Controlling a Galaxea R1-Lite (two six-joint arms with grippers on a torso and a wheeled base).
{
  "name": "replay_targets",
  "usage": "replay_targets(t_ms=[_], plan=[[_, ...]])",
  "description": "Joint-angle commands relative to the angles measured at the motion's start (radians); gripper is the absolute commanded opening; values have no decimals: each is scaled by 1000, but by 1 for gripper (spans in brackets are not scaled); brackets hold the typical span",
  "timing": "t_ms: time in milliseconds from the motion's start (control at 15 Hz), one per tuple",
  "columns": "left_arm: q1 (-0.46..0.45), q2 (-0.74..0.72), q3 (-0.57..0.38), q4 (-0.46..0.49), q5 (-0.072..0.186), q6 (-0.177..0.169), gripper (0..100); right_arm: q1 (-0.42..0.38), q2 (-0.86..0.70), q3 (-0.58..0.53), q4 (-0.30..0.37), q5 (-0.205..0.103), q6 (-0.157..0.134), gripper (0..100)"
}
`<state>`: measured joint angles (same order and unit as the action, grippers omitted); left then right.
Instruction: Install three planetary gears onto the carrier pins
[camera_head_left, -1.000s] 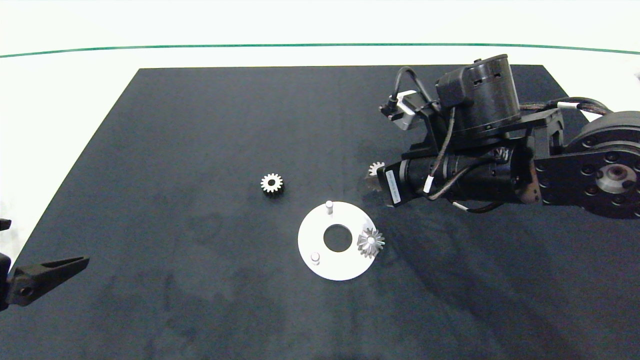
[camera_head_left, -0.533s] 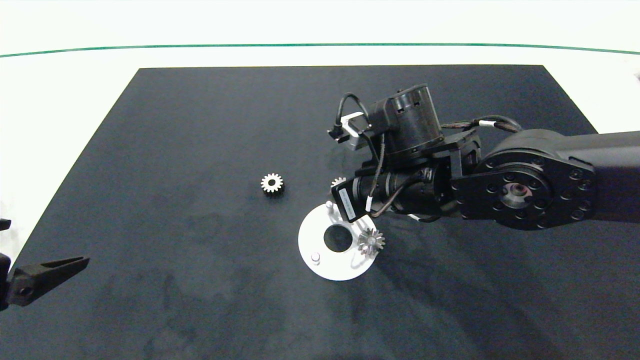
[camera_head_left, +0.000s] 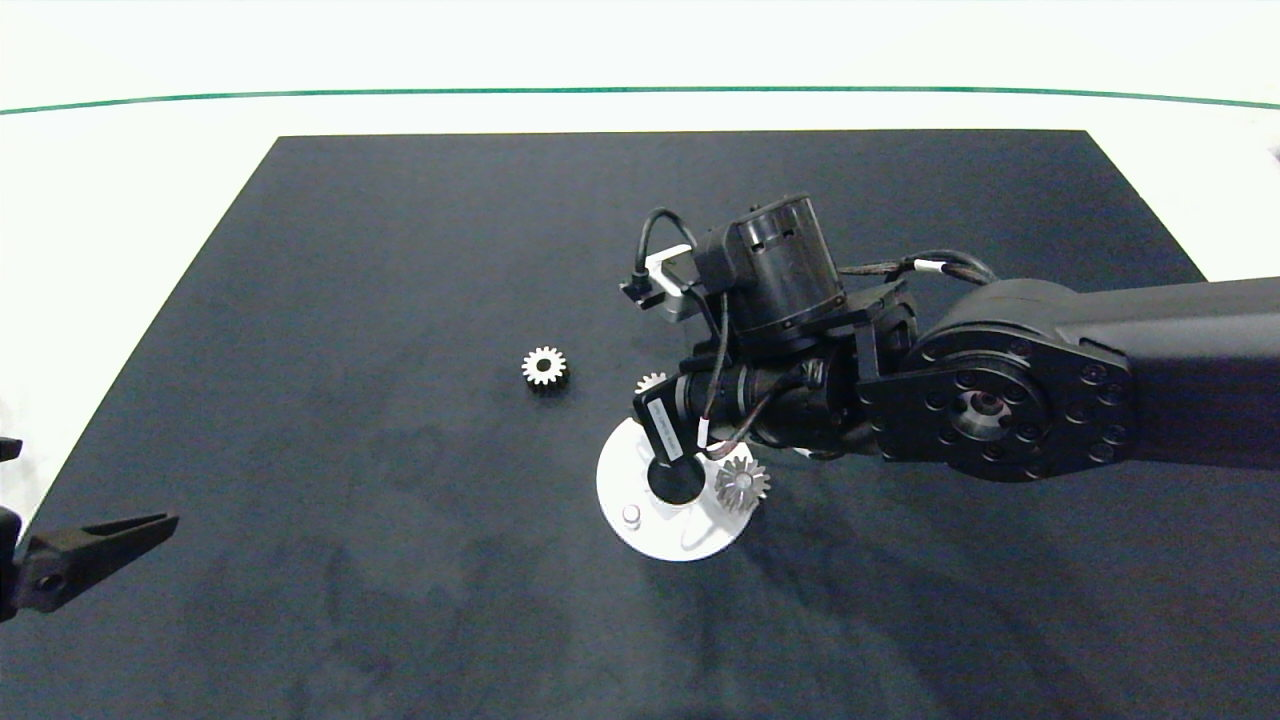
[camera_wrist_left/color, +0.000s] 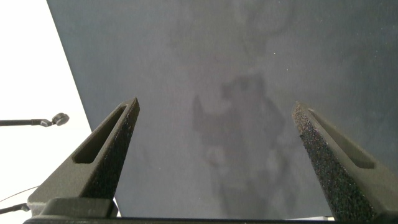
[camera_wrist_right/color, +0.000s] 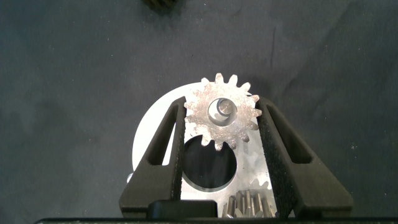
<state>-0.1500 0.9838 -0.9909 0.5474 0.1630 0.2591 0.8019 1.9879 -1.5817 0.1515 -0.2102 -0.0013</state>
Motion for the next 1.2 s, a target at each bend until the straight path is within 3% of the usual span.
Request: replay_targets(t_ms=[67, 1200], plan=[[1, -1, 0, 3, 1, 2, 100, -4, 14, 0, -1, -24, -3, 22], [0, -28, 0, 3, 1, 12, 100, -10, 16, 5, 0, -28, 0, 22]])
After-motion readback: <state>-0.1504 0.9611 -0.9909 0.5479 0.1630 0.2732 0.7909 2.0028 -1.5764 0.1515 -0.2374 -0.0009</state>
